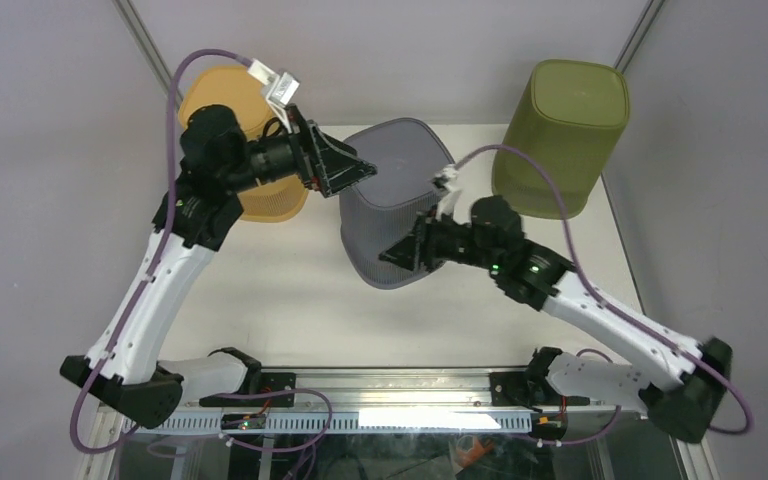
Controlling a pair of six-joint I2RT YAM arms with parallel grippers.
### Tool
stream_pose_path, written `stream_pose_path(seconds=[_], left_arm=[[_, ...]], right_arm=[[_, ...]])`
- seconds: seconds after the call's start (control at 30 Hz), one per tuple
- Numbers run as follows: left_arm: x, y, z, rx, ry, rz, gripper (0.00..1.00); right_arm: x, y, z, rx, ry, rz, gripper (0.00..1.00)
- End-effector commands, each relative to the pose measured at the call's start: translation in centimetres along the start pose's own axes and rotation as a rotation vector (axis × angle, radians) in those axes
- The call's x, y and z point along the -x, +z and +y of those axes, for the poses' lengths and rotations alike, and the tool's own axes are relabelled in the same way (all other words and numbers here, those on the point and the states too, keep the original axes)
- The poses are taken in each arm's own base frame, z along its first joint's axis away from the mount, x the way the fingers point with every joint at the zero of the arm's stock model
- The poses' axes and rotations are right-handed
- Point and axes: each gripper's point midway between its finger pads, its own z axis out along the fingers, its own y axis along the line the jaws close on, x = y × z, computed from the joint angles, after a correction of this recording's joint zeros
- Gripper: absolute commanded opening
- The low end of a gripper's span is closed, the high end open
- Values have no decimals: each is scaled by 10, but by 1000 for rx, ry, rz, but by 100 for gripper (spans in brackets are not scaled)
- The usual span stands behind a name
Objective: Turn the large container upside down
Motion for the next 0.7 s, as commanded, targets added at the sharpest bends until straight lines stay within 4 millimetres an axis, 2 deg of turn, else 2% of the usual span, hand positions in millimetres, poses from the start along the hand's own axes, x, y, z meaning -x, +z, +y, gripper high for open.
stream_pose_path(seconds=[0.0,0.07,0.1,0.13,0.27,0.33,0.4,0.47,0.53,0.6,0.67], left_arm=[[3,-30,31,209,47,-38,99],[-1,-37,41,254,14,-34,99],[-2,-39,45,272,-5,-34,99],[-5,-41,48,285,-18,-33,99],[-12,-52,67,373,-59,-45,99],[-14,-57,75,412,-69,-50,99],[-14,-60,79,439,-72,-58,99],[-15,-63,81,459,-73,-63,99],[-18,-66,84,477,-75,-62,99],[-26,-68,88,492,-85,-46,99],[-38,-68,97,518,-106,-24,99]], right_arm=[[-1,62,27,93,-103,-5,46],[1,91,-4,-29,-78,-37,46],[13,99,-26,-134,-65,-105,46],[21,104,-37,-172,-64,-141,44],[74,113,-96,-345,-24,-287,44],[93,120,-126,-407,2,-286,48],[101,126,-143,-442,36,-221,55],[104,127,-140,-441,22,-158,63],[103,118,-125,-410,1,-129,69],[103,102,-108,-371,-17,-138,74],[96,82,-101,-368,-29,-144,79]])
